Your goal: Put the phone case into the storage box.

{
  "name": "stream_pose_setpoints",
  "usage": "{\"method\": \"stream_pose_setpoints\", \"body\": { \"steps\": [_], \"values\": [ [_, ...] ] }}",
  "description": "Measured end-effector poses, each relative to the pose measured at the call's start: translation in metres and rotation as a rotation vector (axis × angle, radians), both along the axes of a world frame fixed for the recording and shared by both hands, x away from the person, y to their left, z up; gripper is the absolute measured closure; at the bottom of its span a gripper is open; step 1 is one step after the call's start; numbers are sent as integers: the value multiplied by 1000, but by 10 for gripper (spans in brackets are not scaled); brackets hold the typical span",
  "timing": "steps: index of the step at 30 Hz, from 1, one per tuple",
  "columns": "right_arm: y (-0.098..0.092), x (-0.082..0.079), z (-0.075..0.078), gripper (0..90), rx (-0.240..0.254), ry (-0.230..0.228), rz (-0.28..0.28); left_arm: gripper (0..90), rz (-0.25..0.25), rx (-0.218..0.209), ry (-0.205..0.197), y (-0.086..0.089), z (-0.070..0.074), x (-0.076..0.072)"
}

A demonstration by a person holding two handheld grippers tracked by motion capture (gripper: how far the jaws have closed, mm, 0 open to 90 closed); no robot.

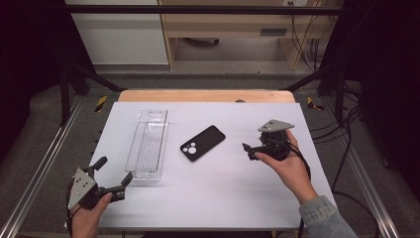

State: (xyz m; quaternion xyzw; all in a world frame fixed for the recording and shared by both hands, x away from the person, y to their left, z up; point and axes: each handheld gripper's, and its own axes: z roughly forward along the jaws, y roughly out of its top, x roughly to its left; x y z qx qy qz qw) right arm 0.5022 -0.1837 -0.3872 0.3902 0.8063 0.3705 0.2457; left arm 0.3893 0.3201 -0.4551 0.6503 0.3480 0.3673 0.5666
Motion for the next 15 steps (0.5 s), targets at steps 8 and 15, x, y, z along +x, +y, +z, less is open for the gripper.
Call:
{"method": "stream_pose_setpoints", "body": {
  "steps": [8,15],
  "values": [
    [13,24,1,133,-15,63,8,4,-2,1,1,0,0,0],
    [18,38,-4,133,-3,89,16,4,1,-3,-1,1,0,0]
  ]
}}
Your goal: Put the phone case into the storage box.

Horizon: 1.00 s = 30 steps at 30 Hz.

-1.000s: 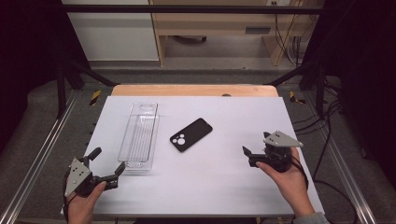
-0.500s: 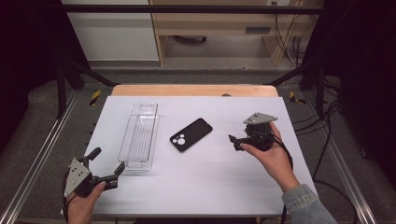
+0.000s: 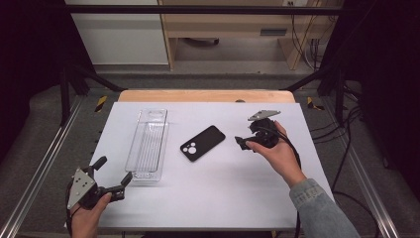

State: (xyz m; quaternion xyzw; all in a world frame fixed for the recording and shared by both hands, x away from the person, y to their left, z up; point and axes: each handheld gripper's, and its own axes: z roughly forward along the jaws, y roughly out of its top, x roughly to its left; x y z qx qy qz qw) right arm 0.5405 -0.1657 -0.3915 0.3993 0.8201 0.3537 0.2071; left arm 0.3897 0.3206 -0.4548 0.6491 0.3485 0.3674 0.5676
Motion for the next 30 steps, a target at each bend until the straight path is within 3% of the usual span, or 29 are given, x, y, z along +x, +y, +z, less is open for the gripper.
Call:
{"method": "stream_pose_setpoints", "body": {
  "steps": [17,30],
  "values": [
    [20,25,-18,145,2,63,-14,4,-9,0,-6,-2,0,0],
    [38,43,-27,165,0,79,-20,4,-7,-4,-9,0,1,0]
  ]
}}
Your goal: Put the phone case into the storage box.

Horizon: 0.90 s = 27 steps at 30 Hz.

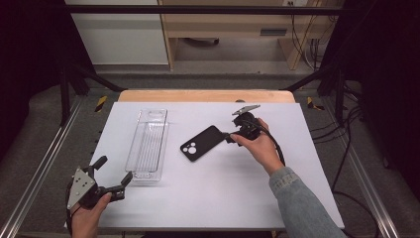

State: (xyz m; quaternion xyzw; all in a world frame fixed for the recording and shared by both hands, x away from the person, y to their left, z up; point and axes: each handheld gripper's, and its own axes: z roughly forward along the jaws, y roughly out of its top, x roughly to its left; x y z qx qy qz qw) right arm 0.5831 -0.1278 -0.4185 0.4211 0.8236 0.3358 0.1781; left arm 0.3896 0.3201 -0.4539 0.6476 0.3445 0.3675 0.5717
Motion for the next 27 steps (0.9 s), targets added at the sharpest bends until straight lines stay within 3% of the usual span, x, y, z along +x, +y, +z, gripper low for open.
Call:
{"method": "stream_pose_setpoints", "body": {
  "steps": [8,27],
  "values": [
    [5,6,-10,187,-5,21,-16,4,-1,-3,0,0,0,0],
    [12,11,-20,205,48,29,-21,4,-4,-5,1,0,0,1]
  ]
}}
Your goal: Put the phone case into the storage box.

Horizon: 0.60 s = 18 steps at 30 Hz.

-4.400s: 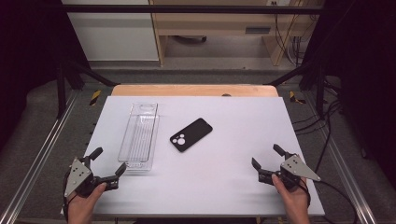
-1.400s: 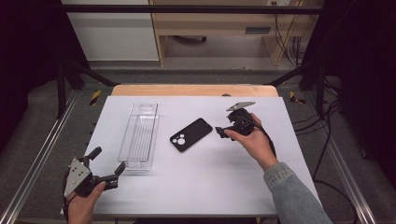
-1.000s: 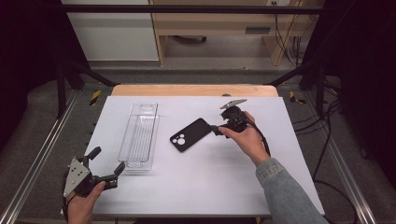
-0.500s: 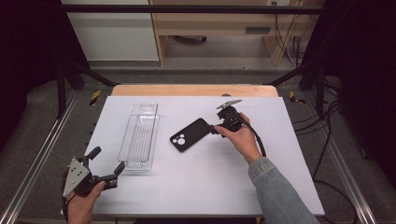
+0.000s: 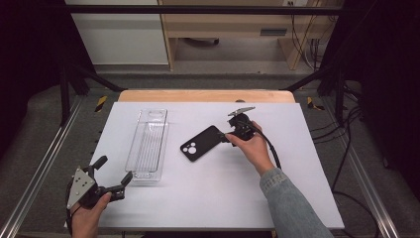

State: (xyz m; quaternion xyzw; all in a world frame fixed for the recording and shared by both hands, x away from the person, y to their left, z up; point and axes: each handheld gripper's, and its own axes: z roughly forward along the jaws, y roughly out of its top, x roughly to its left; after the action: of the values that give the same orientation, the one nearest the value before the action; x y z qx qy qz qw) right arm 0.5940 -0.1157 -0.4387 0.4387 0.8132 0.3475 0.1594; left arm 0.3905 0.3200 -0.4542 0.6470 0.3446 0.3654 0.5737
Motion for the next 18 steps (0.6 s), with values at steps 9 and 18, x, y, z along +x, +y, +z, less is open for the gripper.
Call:
{"method": "stream_pose_setpoints", "body": {
  "steps": [9,18],
  "values": [
    [0,1,-1,239,17,-6,-3,4,-1,3,0,-1,0,0],
    [-2,8,-9,308,37,-3,-23,4,-2,7,1,-1,0,0]
  ]
}}
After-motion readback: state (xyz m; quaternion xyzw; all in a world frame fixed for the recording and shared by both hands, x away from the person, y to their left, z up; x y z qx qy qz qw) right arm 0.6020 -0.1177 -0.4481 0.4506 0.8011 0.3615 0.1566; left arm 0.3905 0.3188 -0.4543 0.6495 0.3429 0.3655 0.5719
